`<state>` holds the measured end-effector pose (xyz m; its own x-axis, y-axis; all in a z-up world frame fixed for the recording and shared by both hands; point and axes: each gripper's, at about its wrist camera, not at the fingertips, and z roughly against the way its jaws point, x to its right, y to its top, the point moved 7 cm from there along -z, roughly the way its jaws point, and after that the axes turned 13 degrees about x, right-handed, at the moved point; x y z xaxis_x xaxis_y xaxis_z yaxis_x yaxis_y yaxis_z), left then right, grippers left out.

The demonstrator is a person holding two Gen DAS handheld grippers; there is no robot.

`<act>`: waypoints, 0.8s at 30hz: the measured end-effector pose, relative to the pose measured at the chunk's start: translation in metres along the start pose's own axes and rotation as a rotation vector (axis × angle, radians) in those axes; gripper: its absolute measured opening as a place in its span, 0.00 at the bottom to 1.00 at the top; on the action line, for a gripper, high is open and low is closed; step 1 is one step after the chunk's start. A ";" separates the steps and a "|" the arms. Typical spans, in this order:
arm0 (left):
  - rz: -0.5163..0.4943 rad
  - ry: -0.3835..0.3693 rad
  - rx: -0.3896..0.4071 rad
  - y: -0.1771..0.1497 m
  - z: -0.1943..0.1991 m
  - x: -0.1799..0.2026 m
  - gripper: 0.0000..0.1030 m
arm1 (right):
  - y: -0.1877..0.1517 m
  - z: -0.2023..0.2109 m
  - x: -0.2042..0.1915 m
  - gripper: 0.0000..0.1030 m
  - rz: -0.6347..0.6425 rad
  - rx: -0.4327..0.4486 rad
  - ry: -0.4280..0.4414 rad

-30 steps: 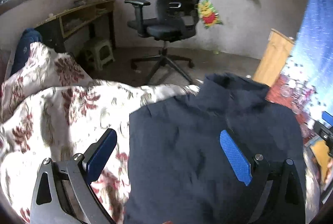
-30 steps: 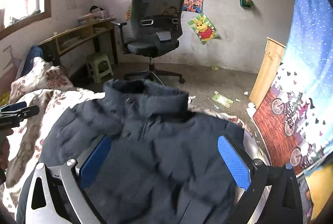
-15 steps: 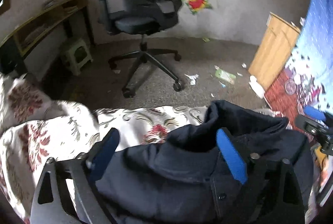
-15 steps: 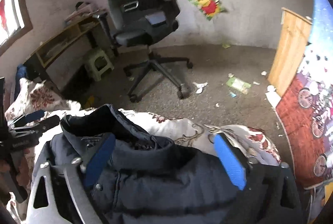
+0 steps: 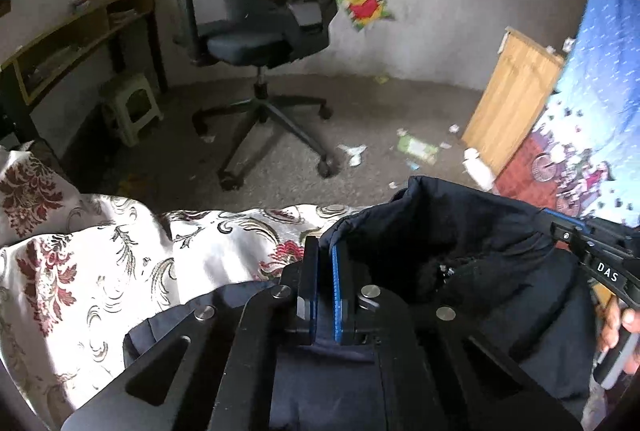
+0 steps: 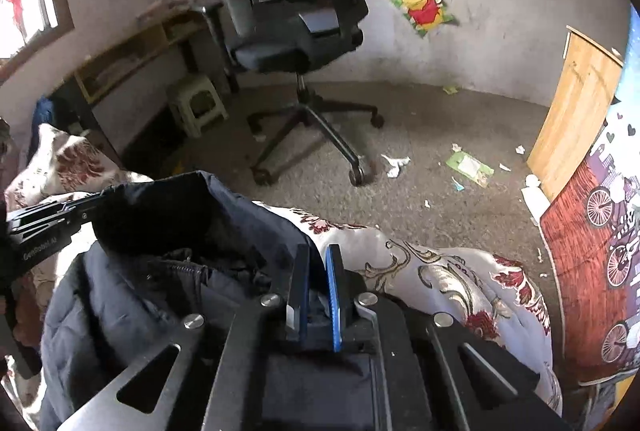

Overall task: Fold large clothes
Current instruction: 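Grasp the jacket hem with both grippers and lift it toward the collar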

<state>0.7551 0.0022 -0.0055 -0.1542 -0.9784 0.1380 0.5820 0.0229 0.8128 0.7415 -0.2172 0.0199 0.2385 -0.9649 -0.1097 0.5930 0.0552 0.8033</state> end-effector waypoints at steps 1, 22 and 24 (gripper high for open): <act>0.004 -0.022 0.007 0.000 0.004 0.000 0.04 | -0.001 0.006 -0.001 0.07 -0.005 0.009 0.022; -0.242 -0.039 -0.298 -0.116 -0.007 0.000 0.03 | -0.114 0.006 -0.023 0.06 0.166 -0.202 0.041; -0.261 -0.051 -0.275 -0.116 -0.002 -0.001 0.03 | -0.107 0.018 -0.024 0.09 0.164 -0.182 0.065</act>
<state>0.6896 0.0001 -0.1012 -0.3605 -0.9326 -0.0200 0.7095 -0.2881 0.6431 0.6581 -0.2045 -0.0528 0.3884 -0.9210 -0.0294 0.6695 0.2601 0.6957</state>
